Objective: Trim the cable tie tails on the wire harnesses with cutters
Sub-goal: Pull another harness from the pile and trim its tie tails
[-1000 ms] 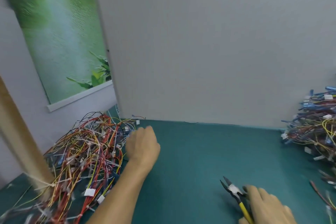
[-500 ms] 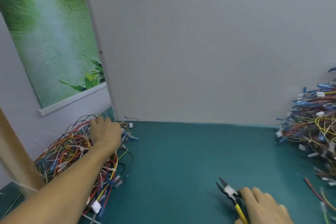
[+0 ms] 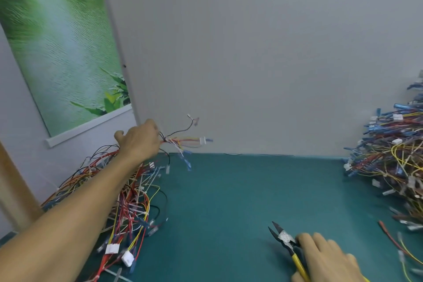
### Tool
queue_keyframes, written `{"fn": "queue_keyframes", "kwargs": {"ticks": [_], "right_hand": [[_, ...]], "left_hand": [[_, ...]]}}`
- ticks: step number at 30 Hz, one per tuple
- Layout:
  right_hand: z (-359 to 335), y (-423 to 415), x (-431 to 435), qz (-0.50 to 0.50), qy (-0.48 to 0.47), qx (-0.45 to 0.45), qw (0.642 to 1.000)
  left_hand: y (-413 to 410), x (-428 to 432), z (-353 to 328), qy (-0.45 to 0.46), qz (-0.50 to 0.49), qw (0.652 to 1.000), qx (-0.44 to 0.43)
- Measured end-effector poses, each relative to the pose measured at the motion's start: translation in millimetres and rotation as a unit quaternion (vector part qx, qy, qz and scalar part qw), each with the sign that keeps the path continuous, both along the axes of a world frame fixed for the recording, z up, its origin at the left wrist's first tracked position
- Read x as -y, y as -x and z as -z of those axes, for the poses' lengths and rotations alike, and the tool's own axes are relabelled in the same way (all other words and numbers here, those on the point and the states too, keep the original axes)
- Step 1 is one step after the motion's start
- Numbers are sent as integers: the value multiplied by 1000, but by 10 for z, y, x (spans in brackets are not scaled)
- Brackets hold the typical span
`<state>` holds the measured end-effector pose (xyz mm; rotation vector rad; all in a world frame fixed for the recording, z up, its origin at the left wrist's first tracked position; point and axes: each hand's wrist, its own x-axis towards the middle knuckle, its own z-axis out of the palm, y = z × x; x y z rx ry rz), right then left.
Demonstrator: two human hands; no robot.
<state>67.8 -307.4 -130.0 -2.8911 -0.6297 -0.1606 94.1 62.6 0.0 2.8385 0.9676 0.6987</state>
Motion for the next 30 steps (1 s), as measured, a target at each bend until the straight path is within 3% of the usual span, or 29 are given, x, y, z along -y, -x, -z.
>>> {"fn": "queue_keyframes", "kwargs": {"ticks": [4,6,13,16,18,19,20,22,23,24,26,27,28,30], "right_hand": [[5,2,3,2,-6,-3,1000],[-1,-5,3,-2,-5,-10,1000],[-20,-4,10,-5,0,-16,1000],[-15,11,6,-5,-9,-13,1000],[-10,21,8,-2,-7,-11,1000],[-10,23,10,0,-3,-11,1000],[-13,24,7,2,0,-10,1000],[-13,35,4,2,0,-7,1000],[-10,36,3,3,-1,-7,1000],[-9,38,6,3,-2,-9,1000],[-22,46,12,8,-7,-14,1000],[-31,43,6,12,-6,-16,1000],[-39,39,-2,14,-2,-18,1000],[-51,40,-16,17,0,-16,1000]], "left_hand": [[42,66,81,134,75,987,-40],[66,110,149,157,108,980,-55],[108,200,181,63,186,947,-254],[128,251,90,70,250,925,-278],[127,263,-20,20,258,940,-222],[140,261,-83,-5,256,955,-148],[166,250,-156,-20,251,967,-43],[247,226,-288,-11,238,953,186],[269,197,-336,21,218,946,239],[266,178,-373,59,197,953,222],[234,176,-359,98,162,980,68],[231,193,-367,93,160,981,58],[241,222,-422,80,168,976,110],[316,343,-603,22,171,934,311]]}}
